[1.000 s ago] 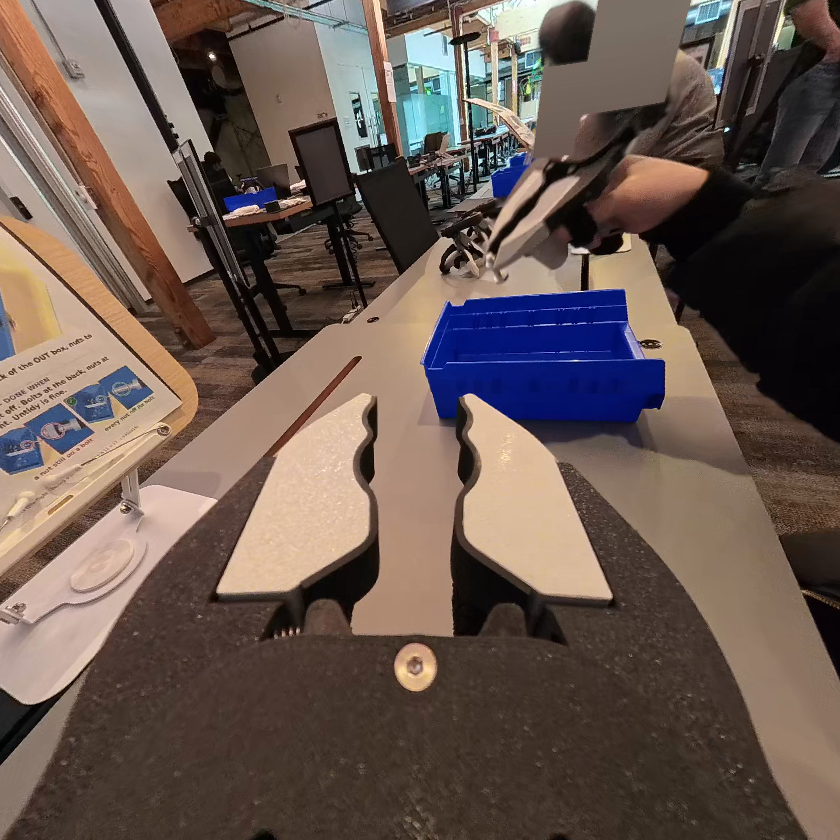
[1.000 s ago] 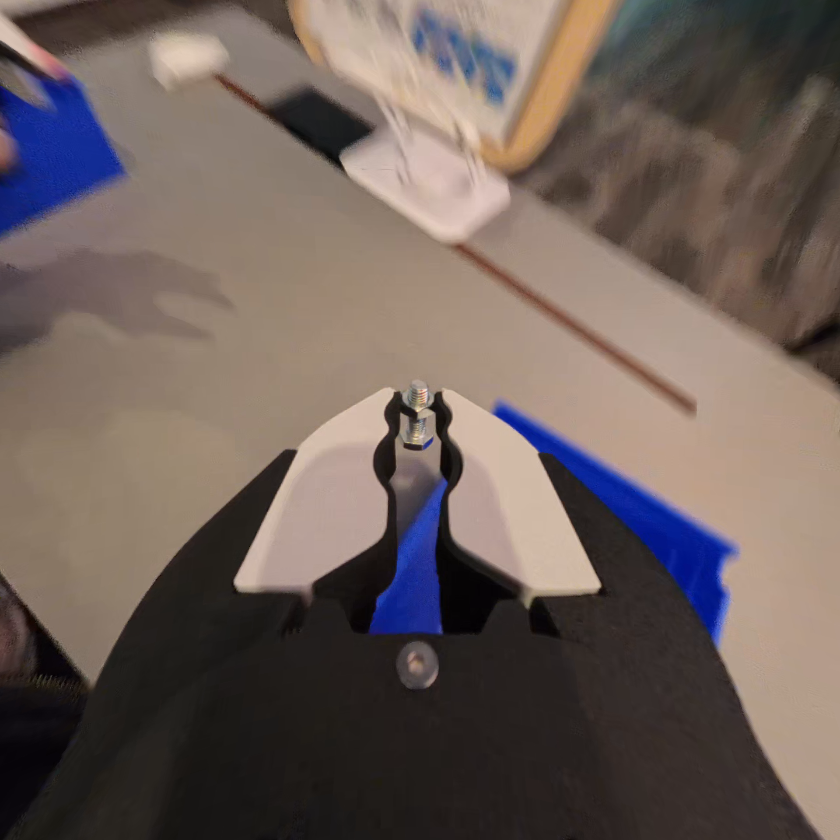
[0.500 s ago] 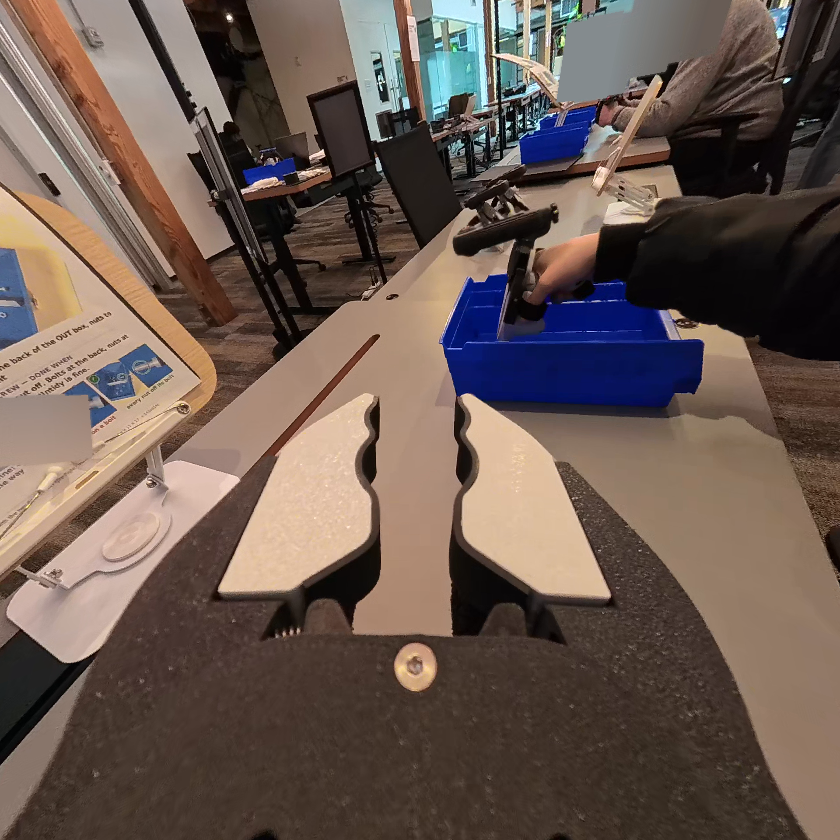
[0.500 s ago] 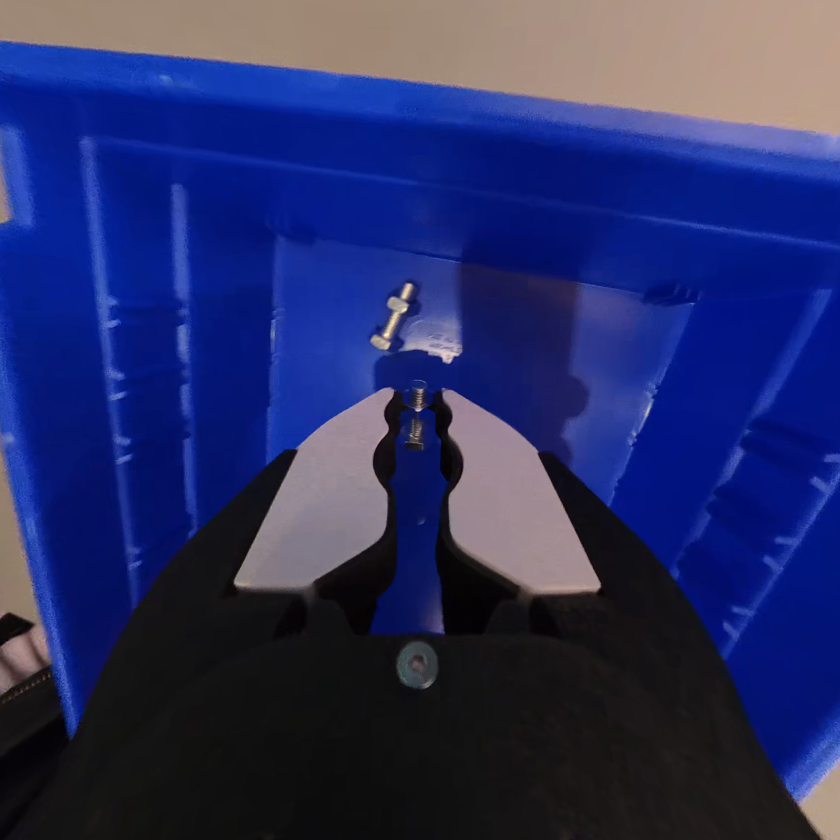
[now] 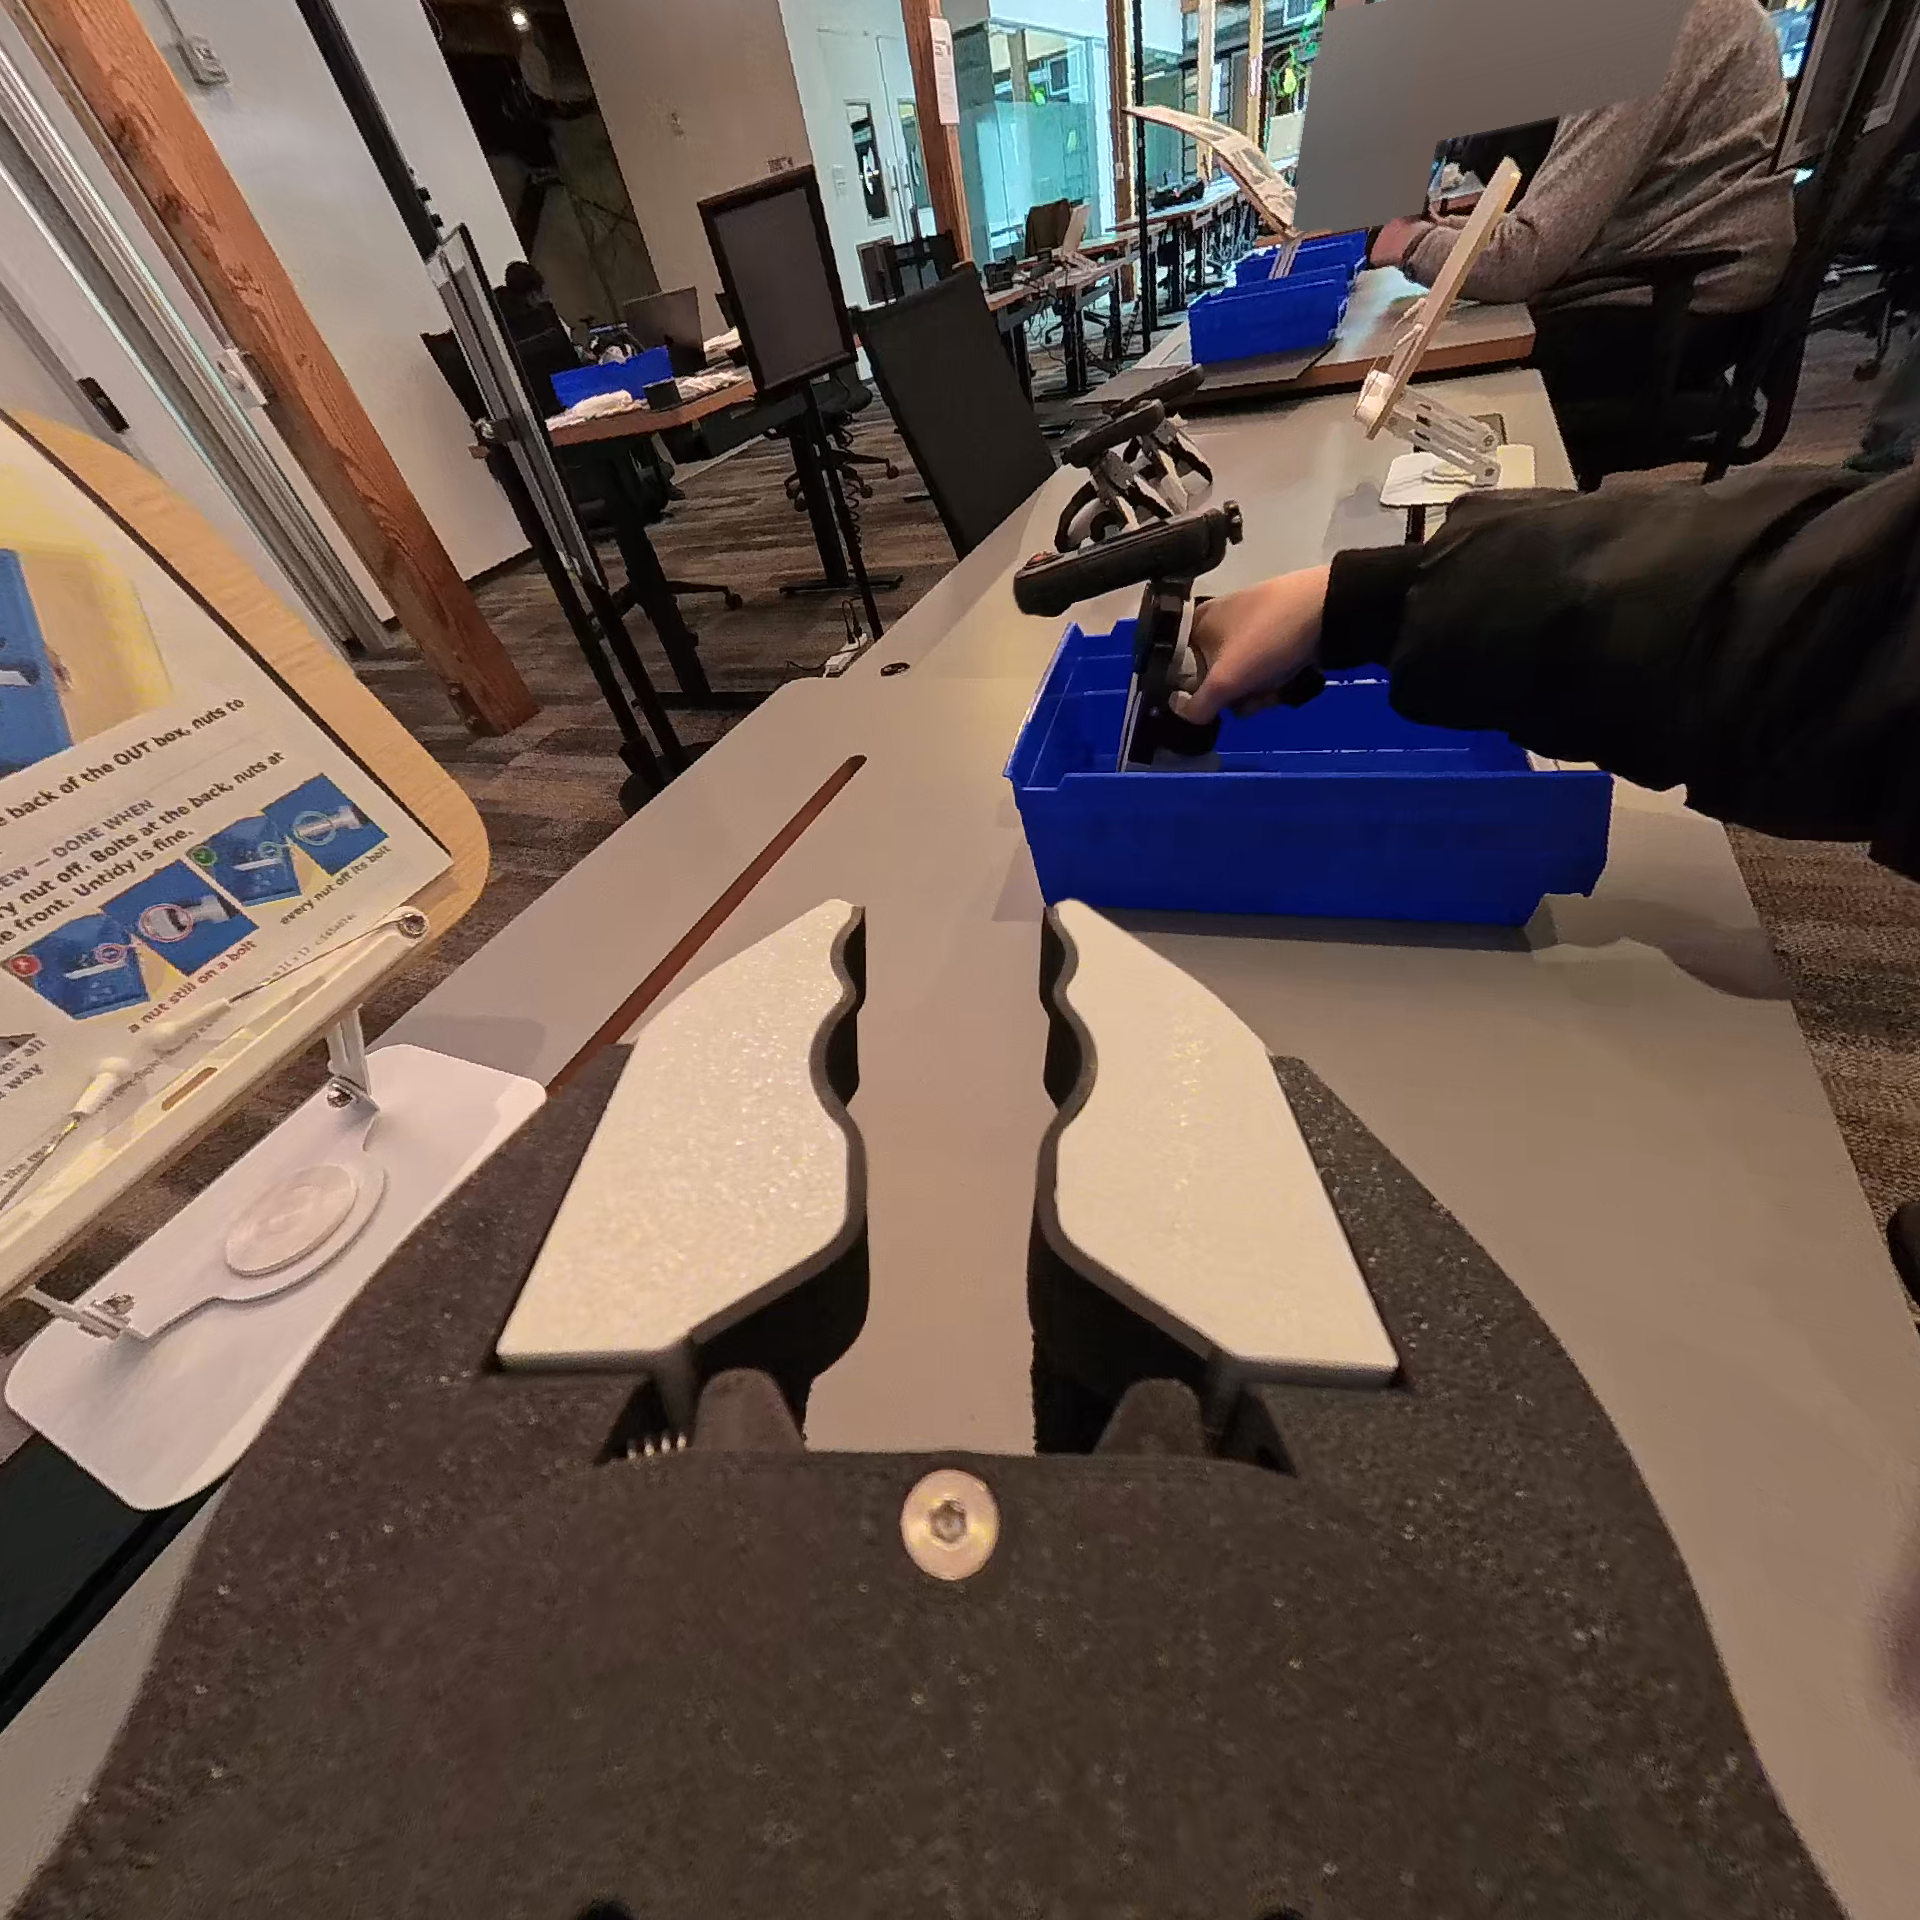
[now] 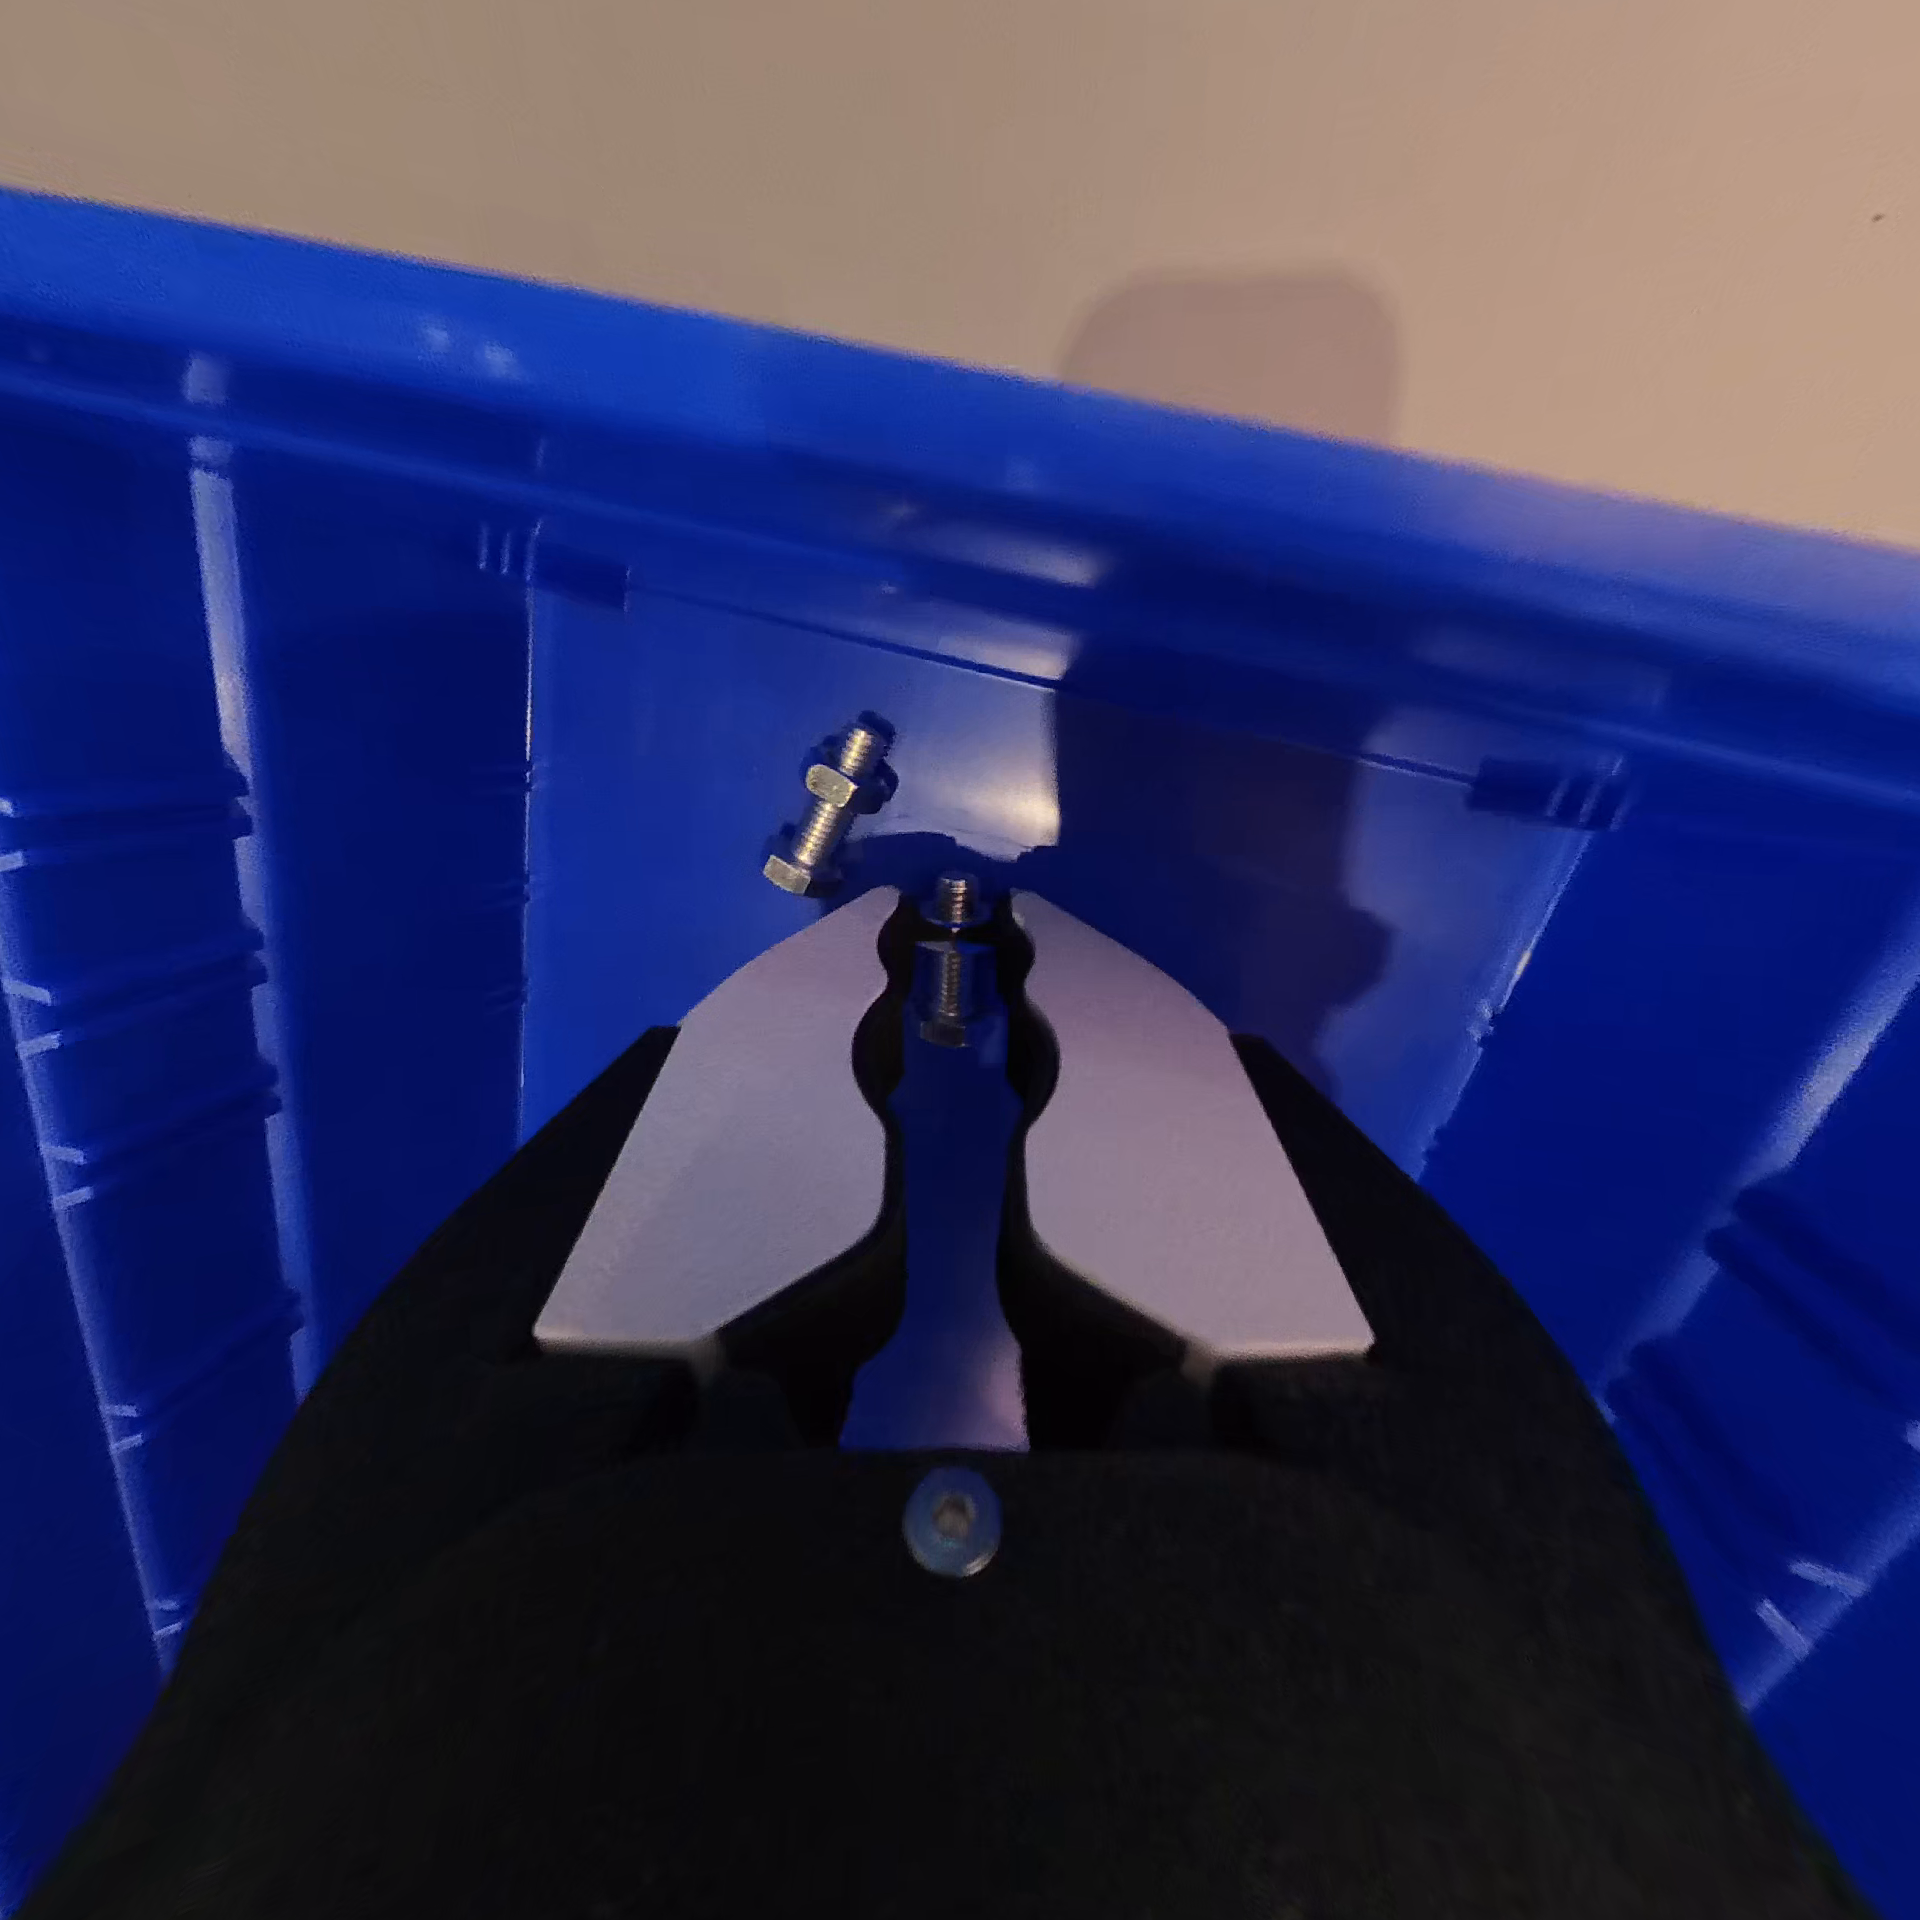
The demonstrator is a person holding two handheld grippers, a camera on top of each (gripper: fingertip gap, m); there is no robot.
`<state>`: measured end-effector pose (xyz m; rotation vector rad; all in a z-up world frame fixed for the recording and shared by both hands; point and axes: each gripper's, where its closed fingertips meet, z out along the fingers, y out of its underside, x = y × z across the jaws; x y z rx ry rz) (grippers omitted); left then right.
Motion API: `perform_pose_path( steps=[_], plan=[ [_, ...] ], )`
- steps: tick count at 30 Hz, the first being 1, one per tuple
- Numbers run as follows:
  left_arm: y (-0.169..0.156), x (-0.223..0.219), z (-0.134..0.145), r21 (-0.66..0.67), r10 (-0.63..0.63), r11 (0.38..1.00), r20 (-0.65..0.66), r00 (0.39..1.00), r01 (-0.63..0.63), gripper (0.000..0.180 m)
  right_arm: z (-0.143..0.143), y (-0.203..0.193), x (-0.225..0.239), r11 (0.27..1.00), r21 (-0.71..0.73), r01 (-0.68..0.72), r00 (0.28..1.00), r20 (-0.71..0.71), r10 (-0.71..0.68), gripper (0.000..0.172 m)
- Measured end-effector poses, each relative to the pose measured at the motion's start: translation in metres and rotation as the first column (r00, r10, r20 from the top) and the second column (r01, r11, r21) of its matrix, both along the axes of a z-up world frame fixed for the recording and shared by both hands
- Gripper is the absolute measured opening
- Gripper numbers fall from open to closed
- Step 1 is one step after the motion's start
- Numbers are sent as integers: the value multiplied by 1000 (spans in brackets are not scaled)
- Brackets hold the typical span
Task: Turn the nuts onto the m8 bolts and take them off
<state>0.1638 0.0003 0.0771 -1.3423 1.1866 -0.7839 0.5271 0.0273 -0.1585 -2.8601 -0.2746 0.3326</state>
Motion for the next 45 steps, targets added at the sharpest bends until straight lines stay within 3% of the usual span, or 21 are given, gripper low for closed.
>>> perform_pose_path(
  steps=[7,11,13,15,19,21,23,27,31,35,39,42,45],
  plan=[
    [-4,-6,9,11,-1,1000,19,1000,1,33,22,2,7,993,118,-5,999,42,0,30],
    [-8,-17,20,43,61,997,32,998,-63,37,69,-7,7,953,302,-25,995,96,-4,27],
    [-12,-29,27,55,137,989,44,990,-139,38,108,-14,-5,891,450,-54,995,102,8,27],
    [-18,-50,29,42,248,967,82,965,-252,29,155,-23,-24,780,619,-98,993,116,32,32],
    [-47,-113,20,-22,430,902,147,891,-432,22,227,-47,-73,559,810,-180,984,150,99,55],
    [-65,-152,14,-39,496,868,136,858,-495,22,249,-54,-104,495,852,-171,981,103,162,63],
    [-78,-200,7,-33,582,813,85,809,-581,22,267,-60,-137,419,891,-173,969,79,233,60],
    [-90,-311,-18,16,742,665,-126,658,-746,21,271,-67,-198,362,901,-241,931,109,348,53],
    [-92,-380,-69,-64,674,645,-422,607,-761,15,254,-66,-253,346,886,-307,887,135,441,51],
    [-90,-404,-141,-227,398,651,-711,580,-725,15,234,-64,-298,356,864,-356,848,139,512,50],
    [-76,-414,-181,-256,232,680,-814,532,-688,18,227,-65,-325,354,853,-383,821,139,554,49],
    [-69,-413,-192,-261,155,707,-849,504,-657,20,224,-67,-331,358,840,-407,809,150,568,49],
    [-67,-413,-202,-219,108,746,-892,439,-629,23,222,-67,-328,370,830,-417,810,154,566,48]
  ],
)
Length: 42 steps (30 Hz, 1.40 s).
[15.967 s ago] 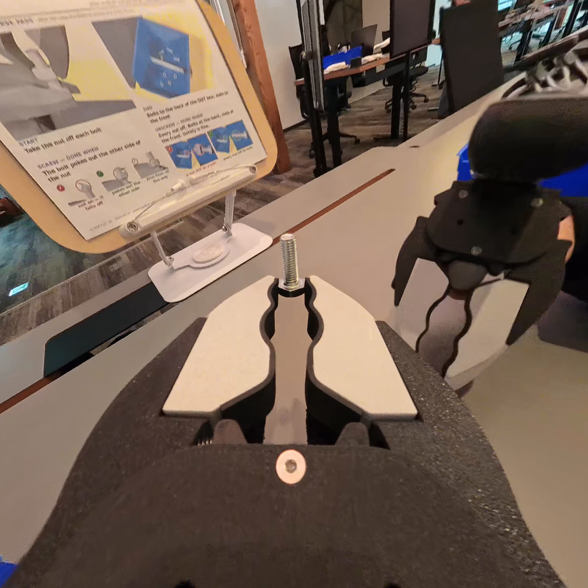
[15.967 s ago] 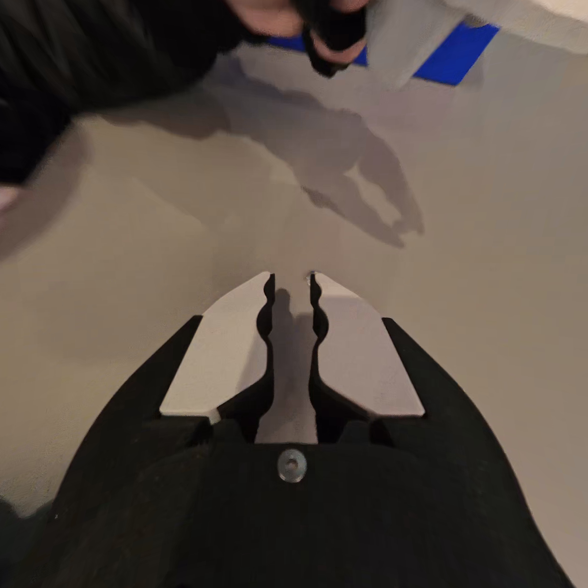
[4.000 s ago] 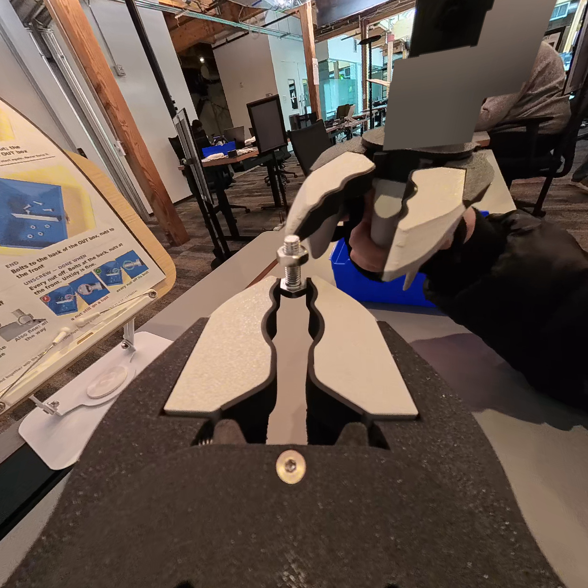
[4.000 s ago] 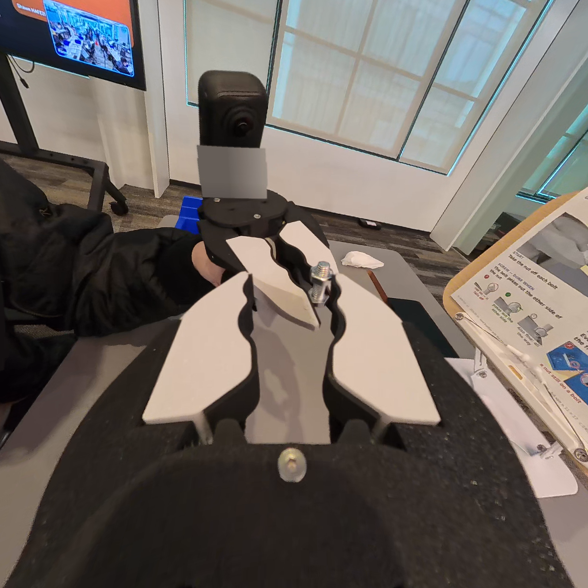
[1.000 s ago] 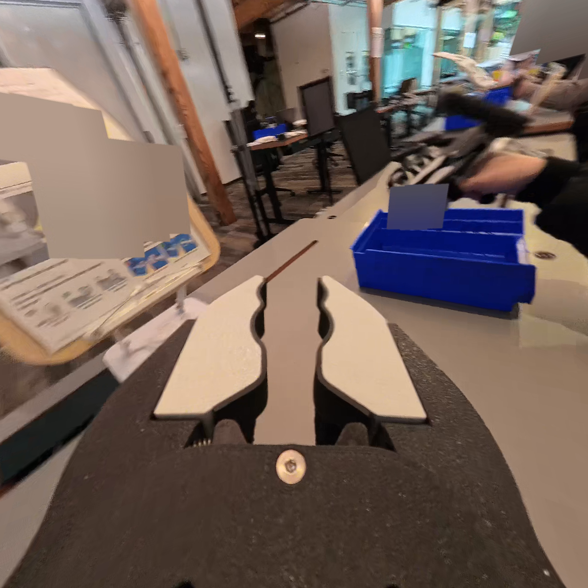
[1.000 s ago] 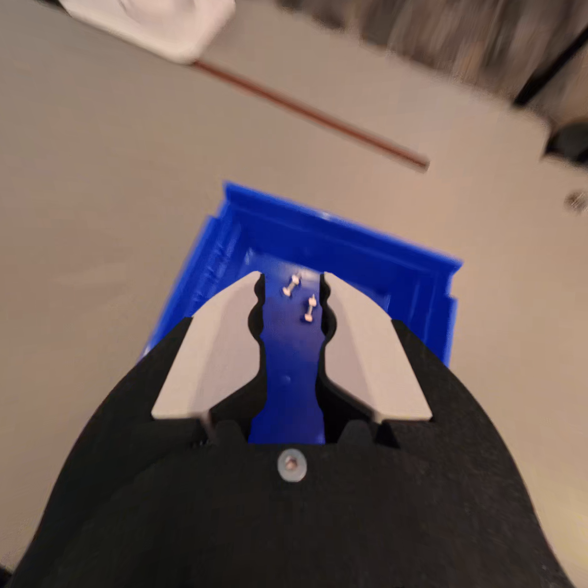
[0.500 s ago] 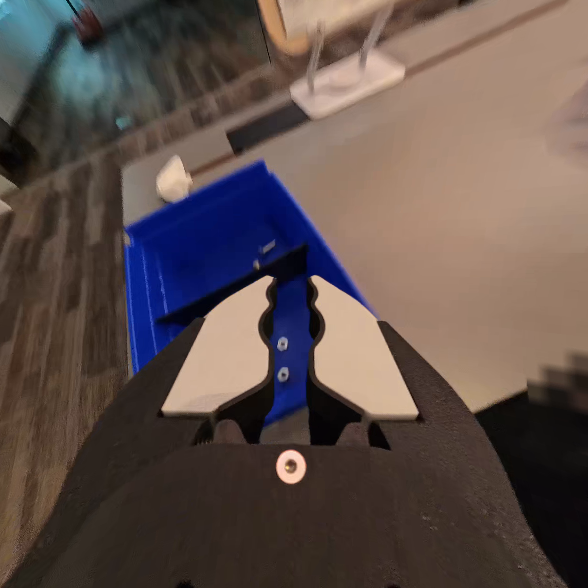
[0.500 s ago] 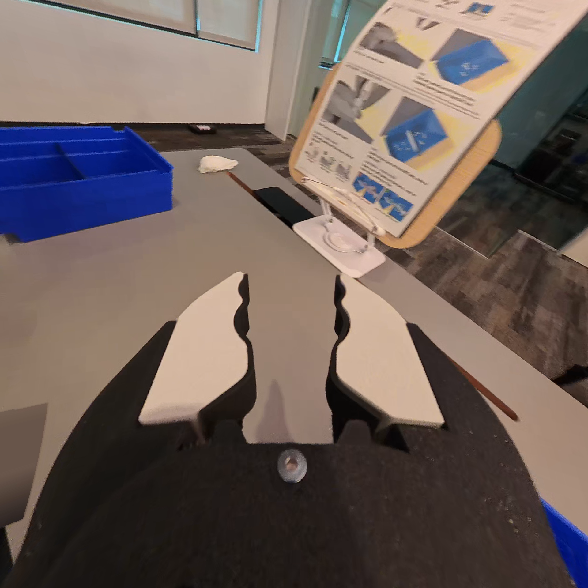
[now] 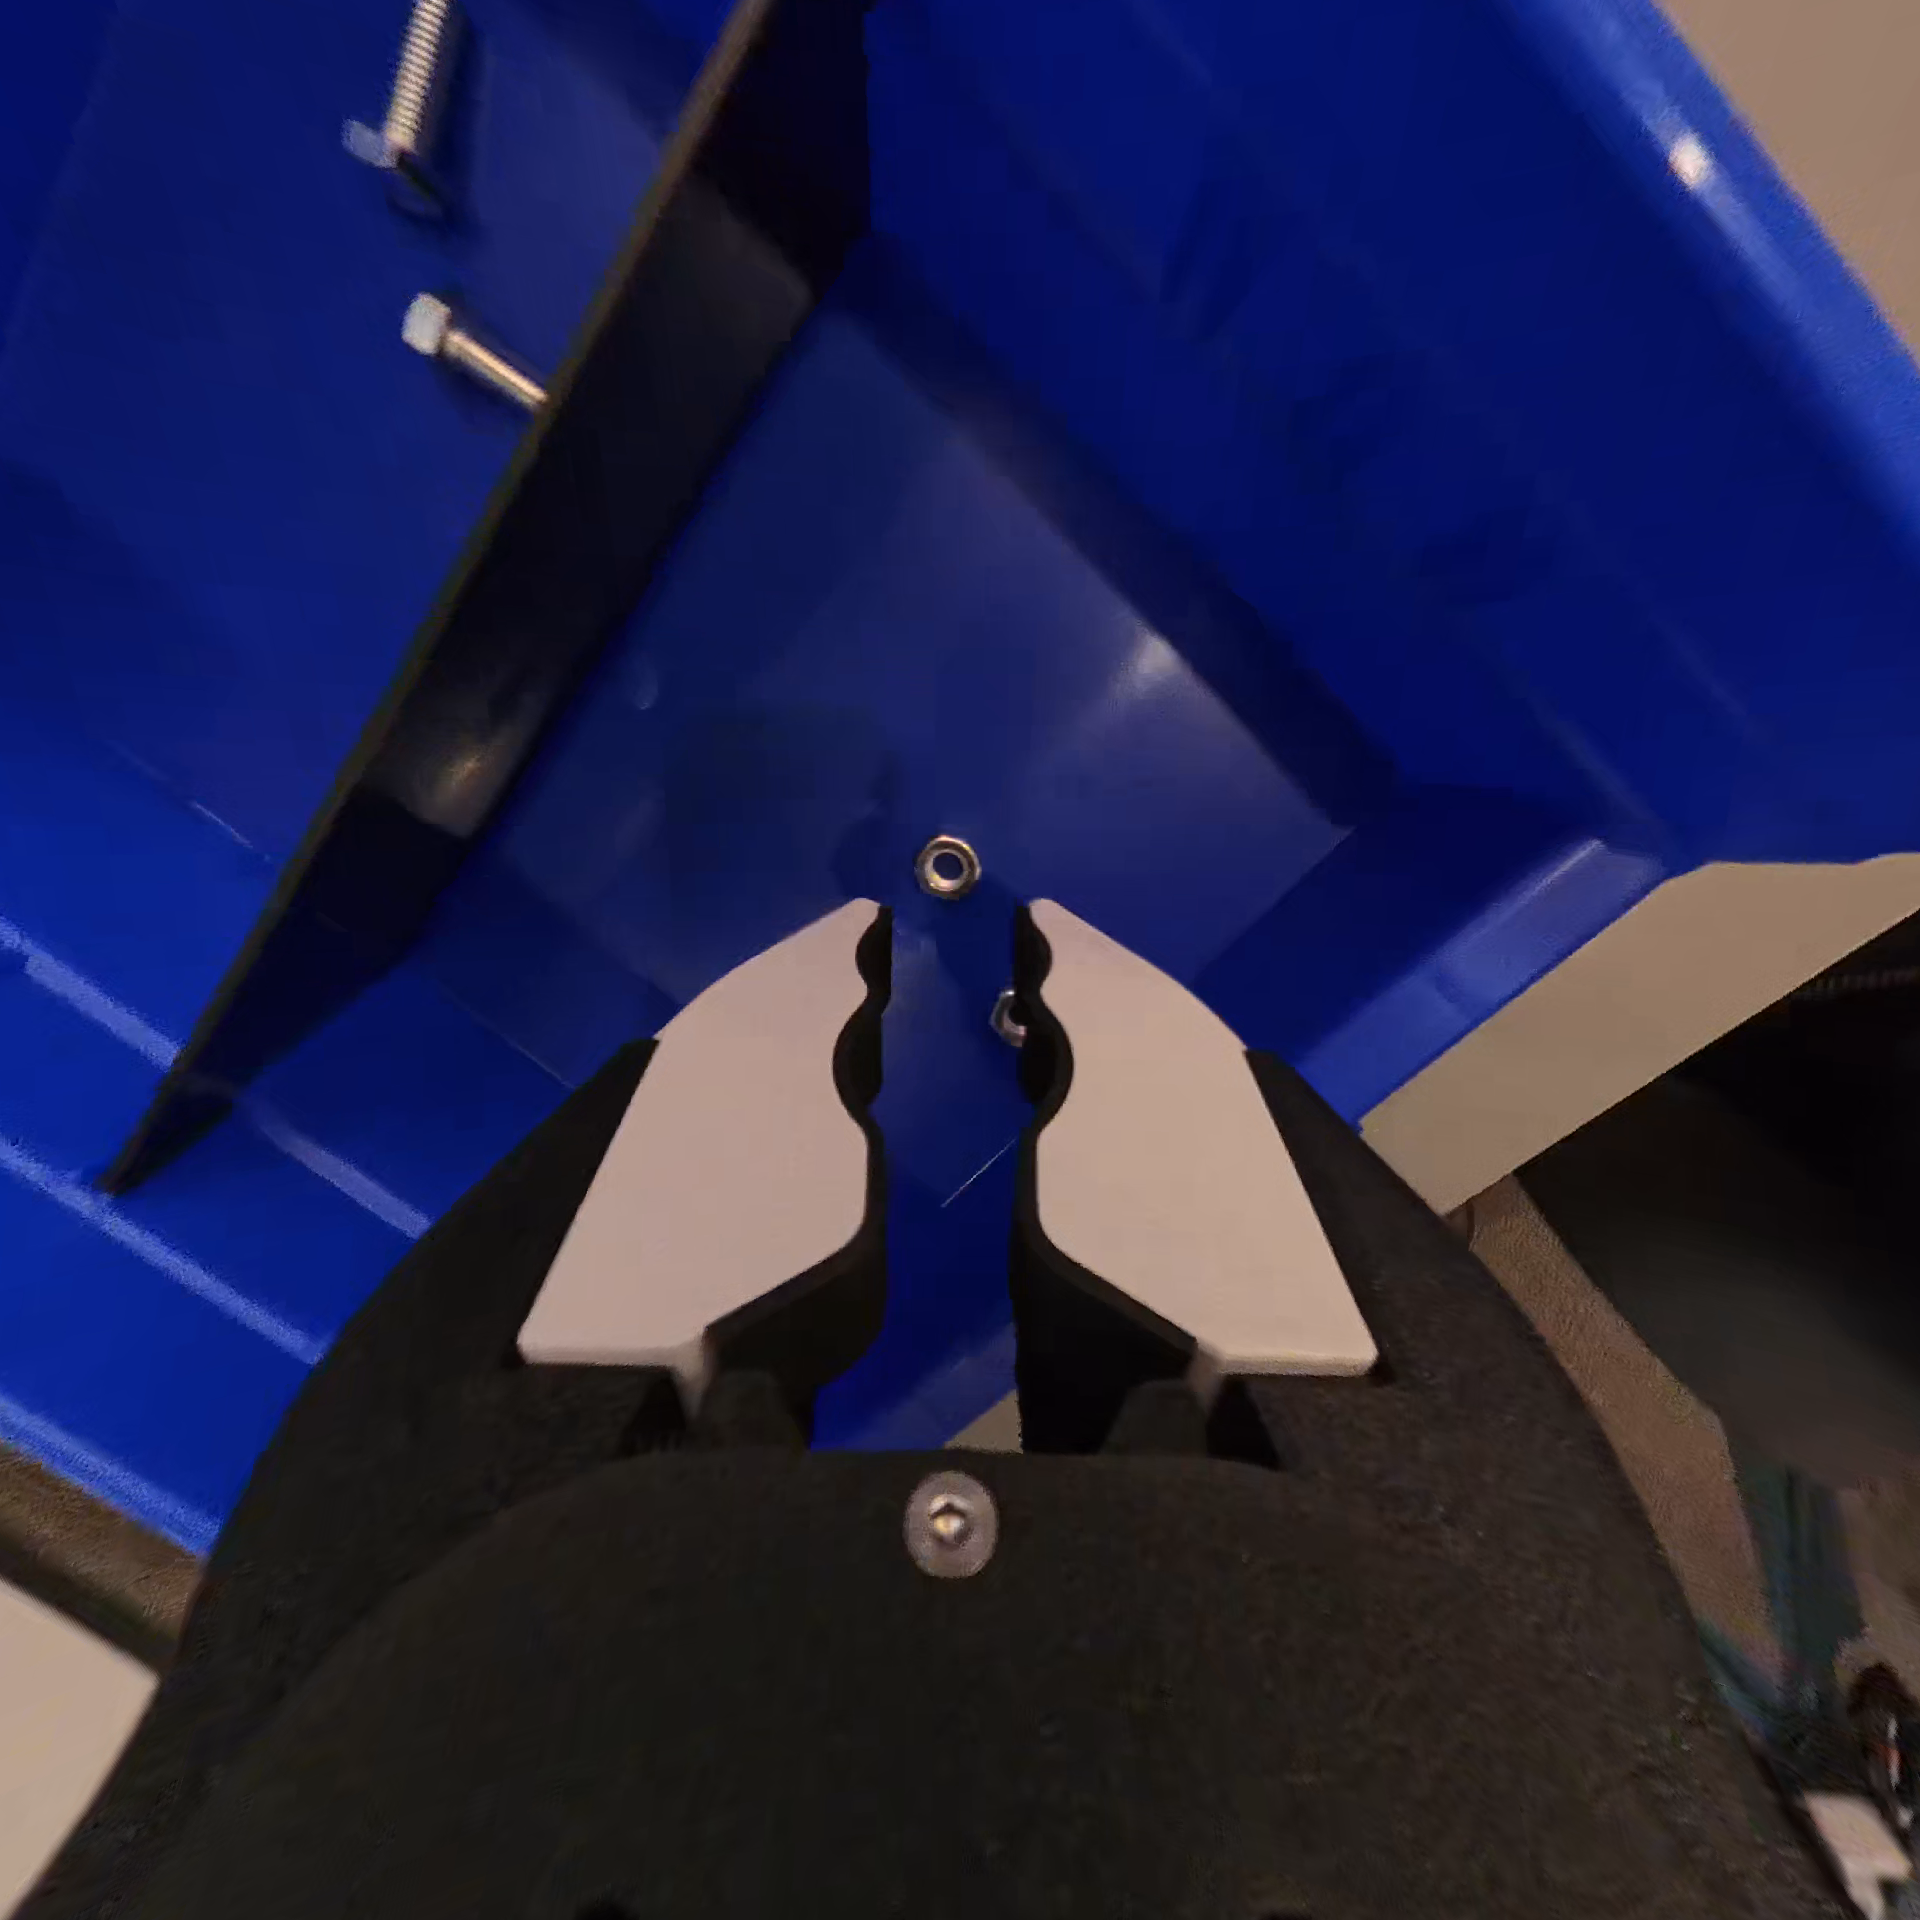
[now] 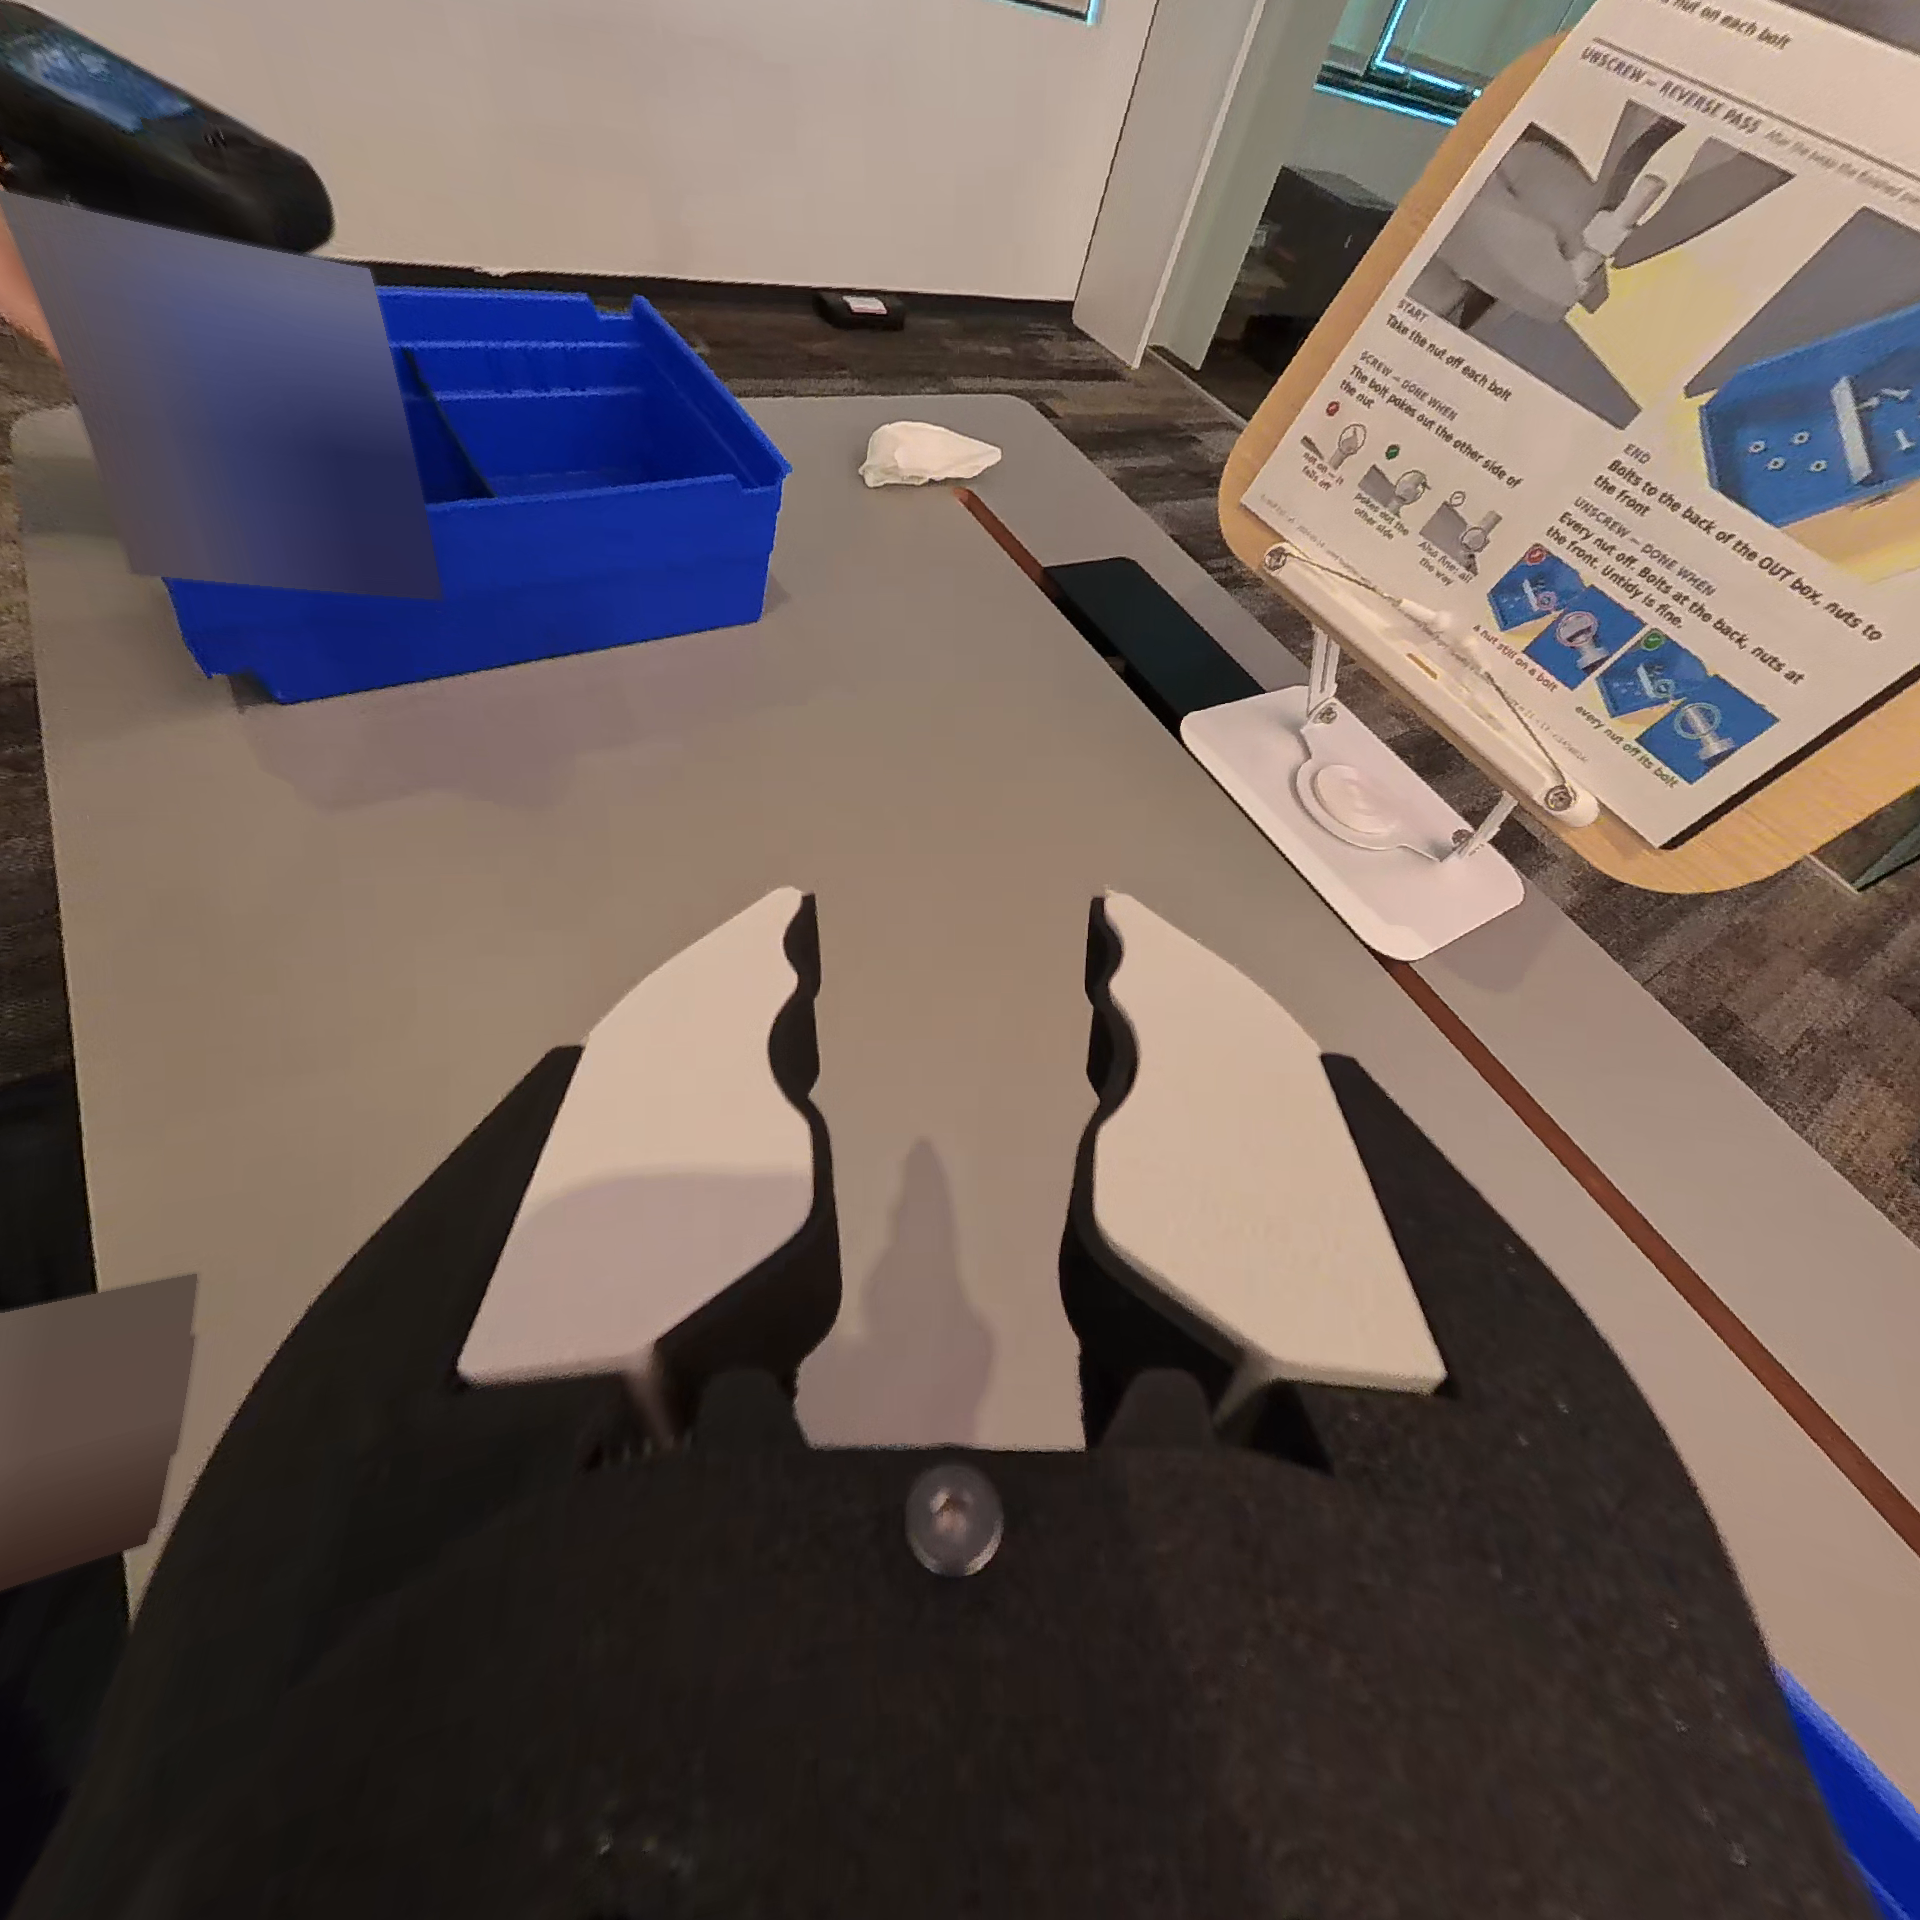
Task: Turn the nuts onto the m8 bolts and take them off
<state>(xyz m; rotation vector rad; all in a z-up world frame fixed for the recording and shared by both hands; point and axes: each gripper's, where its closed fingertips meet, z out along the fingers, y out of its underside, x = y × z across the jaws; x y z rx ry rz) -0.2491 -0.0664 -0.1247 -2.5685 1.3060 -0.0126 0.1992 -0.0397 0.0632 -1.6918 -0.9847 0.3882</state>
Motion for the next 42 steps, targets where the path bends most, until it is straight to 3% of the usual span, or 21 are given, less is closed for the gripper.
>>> perform_pose_path(
  steps=[4,9,18,31,35,39,42],
  plan=[
    [1,-2,-17,-17,-43,999,-75,996,42,27,-2,0,8,1000,-19,2,1000,-22,-2,47],
    [3,-3,-29,-55,4,998,-75,997,-8,26,-8,1,14,999,-37,6,1000,-29,-7,45],
    [5,-5,-30,-139,110,984,-21,994,-112,24,-19,2,15,999,-50,-1,1000,6,1,45],
    [9,-6,-26,-74,77,994,-12,997,-77,15,-22,-1,23,999,-48,0,1000,-6,0,43],
    [18,0,7,56,30,998,36,999,-32,15,-21,-3,31,999,-45,11,1000,-18,-12,43],
    [19,30,72,201,-68,978,88,994,49,15,-23,-4,37,999,-43,21,999,-37,-22,43],
    [19,78,119,285,-179,948,110,978,141,14,-26,-3,37,999,-50,18,997,-68,-21,42]
  ],
)
